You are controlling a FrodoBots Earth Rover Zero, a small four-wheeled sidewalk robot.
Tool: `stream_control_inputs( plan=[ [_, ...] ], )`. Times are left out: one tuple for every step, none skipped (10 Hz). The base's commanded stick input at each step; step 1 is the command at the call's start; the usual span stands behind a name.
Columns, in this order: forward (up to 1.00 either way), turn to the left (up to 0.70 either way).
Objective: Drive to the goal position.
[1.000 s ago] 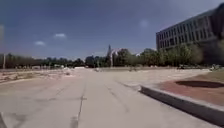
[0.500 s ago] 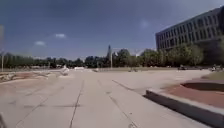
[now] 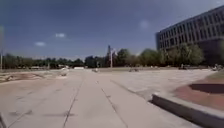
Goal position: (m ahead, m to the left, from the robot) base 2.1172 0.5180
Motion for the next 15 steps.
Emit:
stream_control_inputs(
  plan=[
    [0.70, 0.01],
    [0.70, 0.01],
    [0.70, 0.01],
    [0.70, 0.01],
    [0.70, 0.01],
    [0.70, 0.01],
    [0.70, 0.01],
    [0.70, 0.01],
    [0.70, 0.01],
    [0.70, 0.01],
    [0.70, 0.01],
    [0.70, 0.01],
    [0.70, 0.01],
    [0.70, 0.01],
    [0.70, 0.01]
  ],
)
